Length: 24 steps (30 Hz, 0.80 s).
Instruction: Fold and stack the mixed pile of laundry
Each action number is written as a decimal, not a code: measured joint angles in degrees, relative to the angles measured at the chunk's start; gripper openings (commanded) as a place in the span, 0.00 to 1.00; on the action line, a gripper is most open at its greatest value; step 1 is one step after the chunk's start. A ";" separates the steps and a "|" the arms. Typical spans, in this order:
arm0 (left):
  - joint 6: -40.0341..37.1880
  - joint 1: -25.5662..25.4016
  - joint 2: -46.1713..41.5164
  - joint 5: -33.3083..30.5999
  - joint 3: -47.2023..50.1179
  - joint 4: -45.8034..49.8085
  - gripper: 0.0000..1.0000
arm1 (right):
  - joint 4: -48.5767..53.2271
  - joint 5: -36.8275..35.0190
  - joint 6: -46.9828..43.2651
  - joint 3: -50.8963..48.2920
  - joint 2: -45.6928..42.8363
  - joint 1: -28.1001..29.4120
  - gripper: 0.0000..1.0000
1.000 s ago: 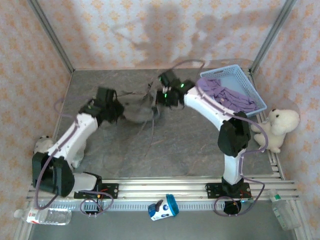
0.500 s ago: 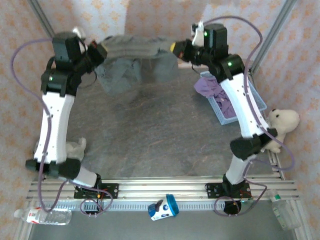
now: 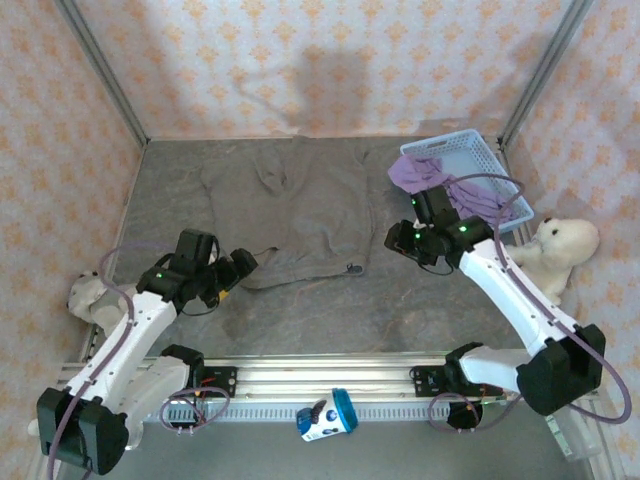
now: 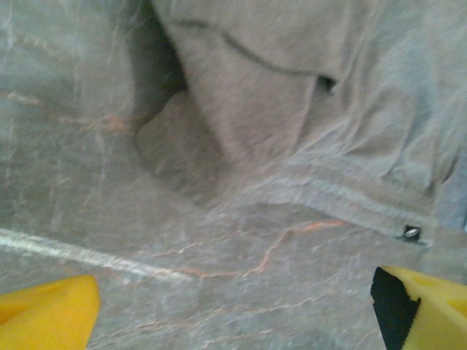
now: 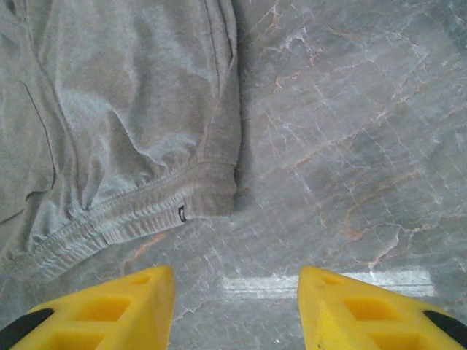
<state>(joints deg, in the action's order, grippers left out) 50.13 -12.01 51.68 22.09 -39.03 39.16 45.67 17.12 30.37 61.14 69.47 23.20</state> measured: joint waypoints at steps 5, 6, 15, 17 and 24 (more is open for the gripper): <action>1.62 0.00 9.01 -1.68 -3.80 -5.97 0.76 | -6.01 -0.02 1.68 1.36 8.15 3.28 0.43; 1.68 0.00 11.39 -2.05 -4.26 -7.48 0.72 | -7.23 0.02 2.25 1.49 10.12 4.42 0.42; 1.38 -1.18 24.85 -5.44 -4.98 -14.88 0.64 | -14.10 0.74 7.21 2.71 23.17 12.55 0.42; 1.22 -2.36 26.60 -5.95 -4.87 -15.85 0.64 | -14.86 0.87 8.20 2.78 25.49 12.90 0.42; 5.25 -13.51 28.28 -6.73 0.48 -21.05 0.63 | -13.62 -1.29 7.69 7.54 35.08 10.34 0.42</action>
<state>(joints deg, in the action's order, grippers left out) 55.37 -25.52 79.96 15.35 -38.54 18.11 32.05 15.84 38.06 68.69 104.55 33.54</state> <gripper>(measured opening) 0.628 0.417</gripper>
